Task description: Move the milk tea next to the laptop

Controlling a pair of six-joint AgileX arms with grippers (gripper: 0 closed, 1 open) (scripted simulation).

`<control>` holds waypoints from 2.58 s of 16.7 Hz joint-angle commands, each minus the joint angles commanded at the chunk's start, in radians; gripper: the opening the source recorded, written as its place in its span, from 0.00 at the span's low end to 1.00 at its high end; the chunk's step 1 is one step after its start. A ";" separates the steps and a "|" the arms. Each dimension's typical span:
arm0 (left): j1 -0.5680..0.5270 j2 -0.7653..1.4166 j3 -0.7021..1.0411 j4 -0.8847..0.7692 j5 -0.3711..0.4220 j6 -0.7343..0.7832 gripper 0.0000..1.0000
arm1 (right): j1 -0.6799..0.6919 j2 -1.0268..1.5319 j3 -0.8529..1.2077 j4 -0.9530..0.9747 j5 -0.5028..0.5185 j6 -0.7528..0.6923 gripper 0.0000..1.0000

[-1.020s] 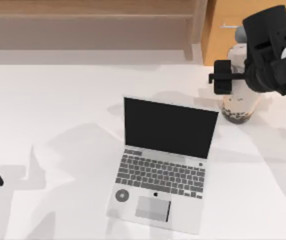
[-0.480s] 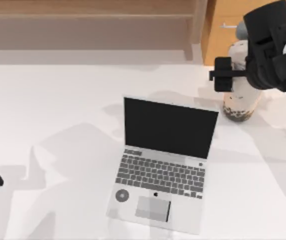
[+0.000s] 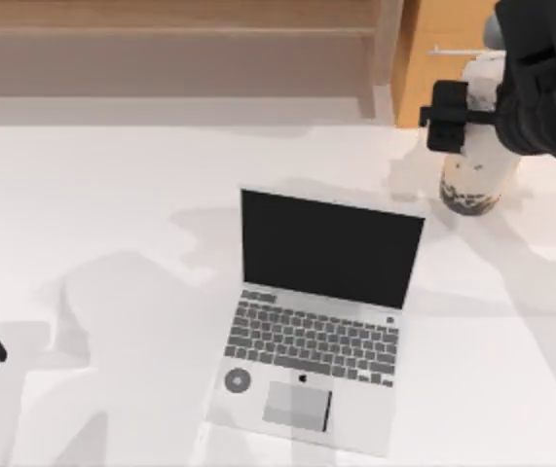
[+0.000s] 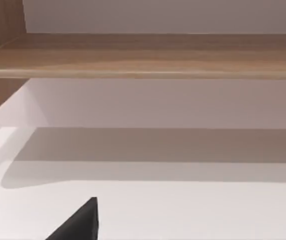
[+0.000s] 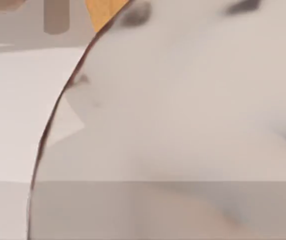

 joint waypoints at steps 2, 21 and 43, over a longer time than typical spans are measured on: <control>0.000 0.000 0.000 0.000 0.000 0.000 1.00 | -0.001 -0.086 -0.019 -0.029 0.012 0.068 0.00; 0.000 0.000 0.000 0.000 0.000 0.000 1.00 | 0.181 -0.607 -0.267 -0.212 0.161 0.296 0.00; 0.000 0.000 0.000 0.000 0.000 0.000 1.00 | 0.442 -0.570 -0.471 -0.166 0.268 0.280 0.00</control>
